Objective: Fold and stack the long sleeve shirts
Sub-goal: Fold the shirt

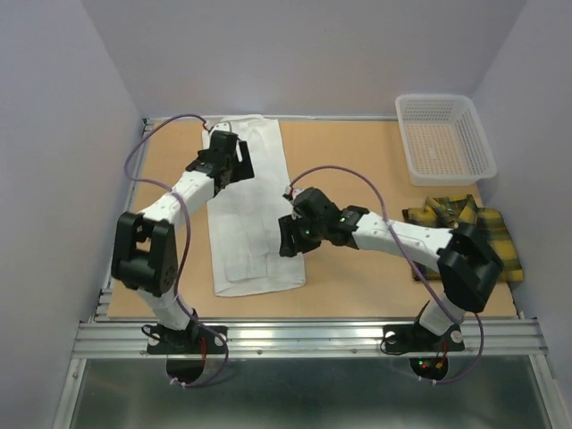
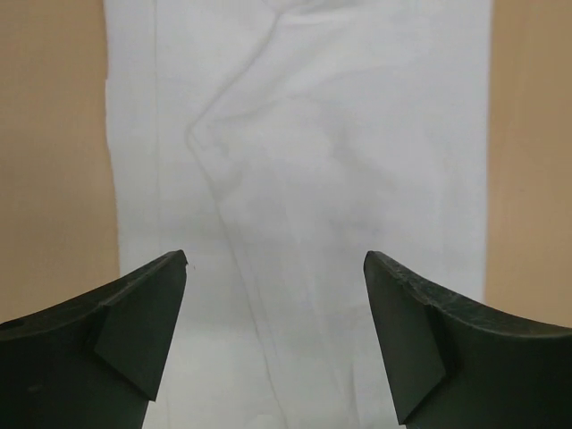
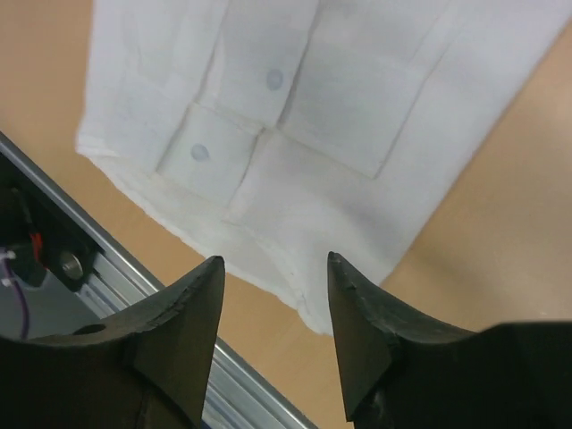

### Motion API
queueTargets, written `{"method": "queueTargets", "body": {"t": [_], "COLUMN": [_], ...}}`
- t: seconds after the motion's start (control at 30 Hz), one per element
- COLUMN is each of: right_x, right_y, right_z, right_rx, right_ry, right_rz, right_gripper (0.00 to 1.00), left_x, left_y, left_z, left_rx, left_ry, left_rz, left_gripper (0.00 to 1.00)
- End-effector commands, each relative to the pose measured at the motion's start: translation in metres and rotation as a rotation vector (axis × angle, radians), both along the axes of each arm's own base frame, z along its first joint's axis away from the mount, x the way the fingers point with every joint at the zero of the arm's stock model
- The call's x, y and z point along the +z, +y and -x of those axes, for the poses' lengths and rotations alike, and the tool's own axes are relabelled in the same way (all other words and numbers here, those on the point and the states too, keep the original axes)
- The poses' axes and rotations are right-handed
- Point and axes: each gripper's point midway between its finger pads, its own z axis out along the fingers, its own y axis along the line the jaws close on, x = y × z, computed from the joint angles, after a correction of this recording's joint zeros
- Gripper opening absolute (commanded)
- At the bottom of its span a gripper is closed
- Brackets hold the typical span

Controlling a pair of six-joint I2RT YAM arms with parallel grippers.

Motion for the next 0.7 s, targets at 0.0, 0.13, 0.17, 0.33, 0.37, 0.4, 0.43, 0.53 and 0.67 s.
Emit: {"method": "queueTargets", "body": {"t": [0.0, 0.13, 0.17, 0.33, 0.37, 0.4, 0.43, 0.53, 0.67], "right_x": [0.039, 0.048, 0.048, 0.047, 0.044, 0.043, 0.035, 0.025, 0.005], "right_y": [-0.036, -0.051, -0.052, -0.041, -0.040, -0.036, -0.033, -0.025, -0.017], "right_z": [-0.038, -0.053, -0.055, -0.064, -0.064, -0.065, -0.065, -0.065, -0.067], "right_rx": [-0.176, -0.231, -0.233, -0.244, -0.251, -0.253, -0.257, -0.272, -0.295], "right_ry": [-0.090, -0.067, -0.055, -0.034, -0.020, -0.011, 0.010, 0.055, 0.103], "right_rz": [-0.069, -0.114, -0.122, -0.150, -0.150, -0.164, -0.161, -0.191, -0.210], "right_gripper": [0.57, 0.56, 0.55, 0.49, 0.49, 0.48, 0.47, 0.44, 0.40], "left_x": [0.048, 0.046, 0.029, 0.010, 0.011, 0.005, 0.002, -0.007, -0.026], "left_y": [-0.009, -0.026, -0.026, -0.036, -0.037, -0.036, -0.040, -0.043, -0.041], "left_z": [0.044, 0.101, 0.116, 0.152, 0.152, 0.156, 0.161, 0.167, 0.174], "left_rx": [0.075, 0.078, 0.079, 0.071, 0.073, 0.075, 0.059, 0.069, 0.095], "left_ry": [-0.065, -0.040, 0.002, 0.064, 0.059, 0.072, 0.094, 0.121, 0.168], "left_rz": [0.225, 0.391, 0.400, 0.462, 0.469, 0.464, 0.483, 0.508, 0.506], "left_gripper": [0.94, 0.99, 0.99, 0.99, 0.99, 0.99, 0.99, 0.90, 0.83]}}
